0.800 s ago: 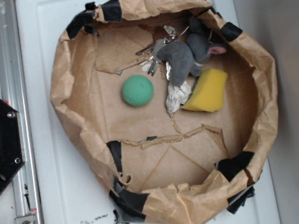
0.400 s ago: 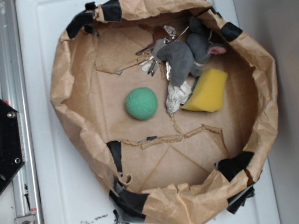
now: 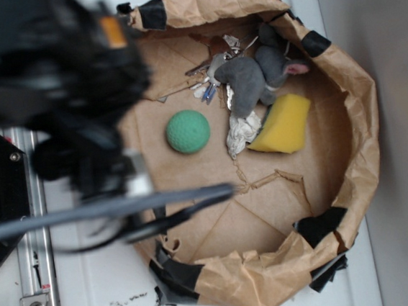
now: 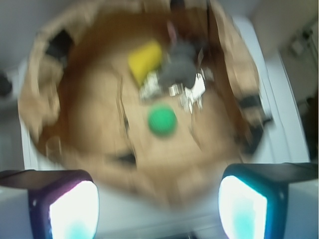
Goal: Grab the green ball.
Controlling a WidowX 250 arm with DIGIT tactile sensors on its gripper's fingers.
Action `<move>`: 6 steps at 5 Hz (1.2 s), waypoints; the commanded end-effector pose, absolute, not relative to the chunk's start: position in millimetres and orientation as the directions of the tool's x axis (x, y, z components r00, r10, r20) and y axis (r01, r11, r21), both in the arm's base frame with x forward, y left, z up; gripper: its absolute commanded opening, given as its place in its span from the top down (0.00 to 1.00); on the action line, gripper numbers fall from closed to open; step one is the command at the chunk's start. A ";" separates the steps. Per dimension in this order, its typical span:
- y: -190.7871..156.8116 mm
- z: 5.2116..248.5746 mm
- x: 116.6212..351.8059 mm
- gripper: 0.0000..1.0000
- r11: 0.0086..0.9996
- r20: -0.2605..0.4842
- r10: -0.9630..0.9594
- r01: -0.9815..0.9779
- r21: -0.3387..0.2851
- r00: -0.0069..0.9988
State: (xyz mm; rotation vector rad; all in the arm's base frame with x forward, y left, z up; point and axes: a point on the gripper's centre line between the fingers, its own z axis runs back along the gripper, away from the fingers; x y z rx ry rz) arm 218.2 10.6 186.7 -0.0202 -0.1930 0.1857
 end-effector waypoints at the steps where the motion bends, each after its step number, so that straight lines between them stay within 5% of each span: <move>1: 9.0 92.8 247.6 0.00 0.999 0.145 0.044 -0.044 -0.001 0.988; 3: 5.5 45.4 230.1 0.00 0.994 -0.179 -0.108 0.111 0.007 0.978; 4: -0.3 37.9 240.2 0.00 0.979 -0.142 -0.151 0.168 0.117 0.978; 5: -0.5 34.2 245.7 1.00 0.974 -0.142 -0.145 0.167 0.154 0.979; 6: -0.6 34.7 244.4 1.00 0.973 -0.138 -0.162 0.182 0.145 0.977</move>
